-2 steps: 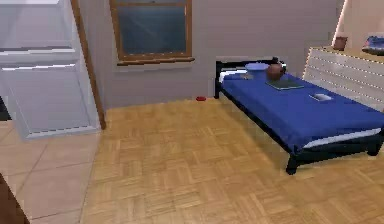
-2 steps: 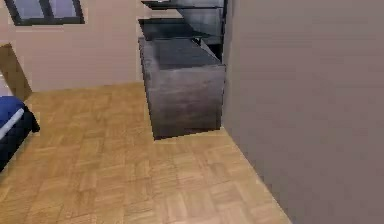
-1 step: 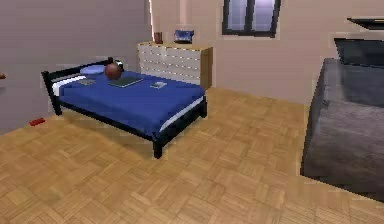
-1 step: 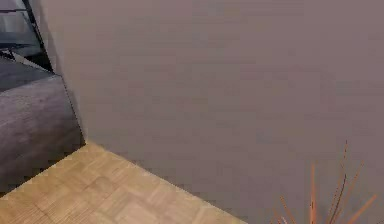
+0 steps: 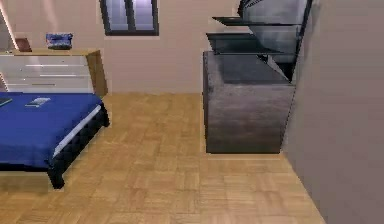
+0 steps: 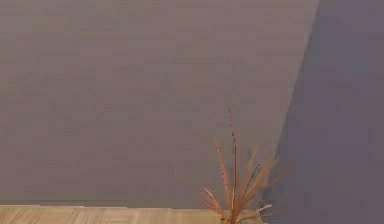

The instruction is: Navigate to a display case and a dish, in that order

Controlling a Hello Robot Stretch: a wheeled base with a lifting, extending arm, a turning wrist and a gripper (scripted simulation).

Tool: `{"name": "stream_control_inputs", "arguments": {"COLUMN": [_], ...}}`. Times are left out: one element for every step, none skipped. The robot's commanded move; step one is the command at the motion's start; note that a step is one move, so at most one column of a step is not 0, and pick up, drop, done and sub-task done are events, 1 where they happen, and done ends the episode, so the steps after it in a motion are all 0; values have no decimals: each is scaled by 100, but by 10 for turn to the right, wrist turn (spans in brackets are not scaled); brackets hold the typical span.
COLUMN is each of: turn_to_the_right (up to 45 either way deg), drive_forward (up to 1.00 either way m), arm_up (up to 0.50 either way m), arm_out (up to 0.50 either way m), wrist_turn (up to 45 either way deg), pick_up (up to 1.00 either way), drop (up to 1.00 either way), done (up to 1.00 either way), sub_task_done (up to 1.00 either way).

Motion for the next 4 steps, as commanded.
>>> {"name": "stream_control_inputs", "arguments": {"turn_to_the_right": [0, 60, 0, 120], "drive_forward": [100, 0, 20, 0], "arm_up": [0, 0, 0, 0], "arm_out": [0, 0, 0, 0], "wrist_turn": [0, 0, 0, 0], "pick_up": [0, 0, 0, 0], "drop": [0, 0, 0, 0], "done": [0, 0, 0, 0], "sub_task_done": [0, 0, 0, 0]}}
